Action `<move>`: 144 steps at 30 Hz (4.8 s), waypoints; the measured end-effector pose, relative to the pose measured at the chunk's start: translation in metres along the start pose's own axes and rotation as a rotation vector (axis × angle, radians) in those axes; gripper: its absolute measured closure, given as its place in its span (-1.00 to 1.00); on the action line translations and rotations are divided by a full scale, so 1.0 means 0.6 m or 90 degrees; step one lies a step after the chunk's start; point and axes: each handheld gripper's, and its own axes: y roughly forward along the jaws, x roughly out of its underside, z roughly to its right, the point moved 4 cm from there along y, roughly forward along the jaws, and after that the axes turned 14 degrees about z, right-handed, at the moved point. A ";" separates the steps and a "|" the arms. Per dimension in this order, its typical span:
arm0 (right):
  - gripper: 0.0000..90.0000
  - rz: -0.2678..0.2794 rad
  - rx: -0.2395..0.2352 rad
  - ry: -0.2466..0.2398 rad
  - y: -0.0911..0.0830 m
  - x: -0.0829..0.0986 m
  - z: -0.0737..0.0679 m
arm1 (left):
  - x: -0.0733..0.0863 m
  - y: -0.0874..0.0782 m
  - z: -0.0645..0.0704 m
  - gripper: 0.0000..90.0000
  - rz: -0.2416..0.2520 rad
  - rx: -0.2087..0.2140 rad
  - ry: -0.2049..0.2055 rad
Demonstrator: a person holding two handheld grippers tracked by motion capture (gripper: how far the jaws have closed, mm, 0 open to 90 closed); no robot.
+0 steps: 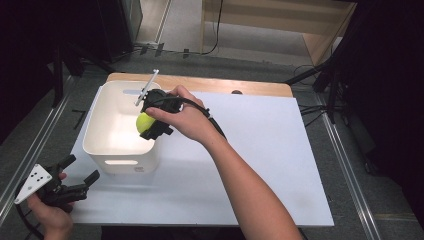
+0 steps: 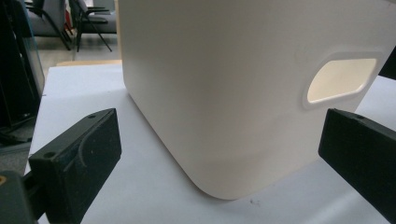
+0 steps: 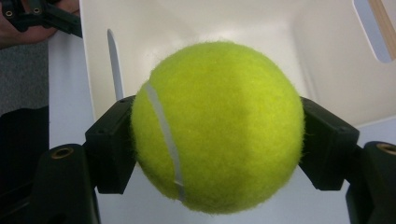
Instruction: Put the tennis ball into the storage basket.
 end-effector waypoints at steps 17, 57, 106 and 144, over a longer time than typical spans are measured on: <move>-0.50 -0.032 -0.006 -0.019 0.045 -0.007 -0.008 | 0.000 0.000 0.000 -1.00 0.003 0.001 -0.003; -0.88 0.036 0.030 -0.014 0.019 0.037 -0.009 | 0.000 0.000 0.000 -1.00 0.001 0.001 0.000; -0.88 0.143 0.140 0.129 -0.115 0.305 -0.017 | 0.001 0.001 0.003 -1.00 -0.006 0.000 0.010; -0.88 0.280 0.267 0.232 -0.237 0.517 -0.038 | 0.002 0.001 0.003 -1.00 -0.010 -0.005 0.019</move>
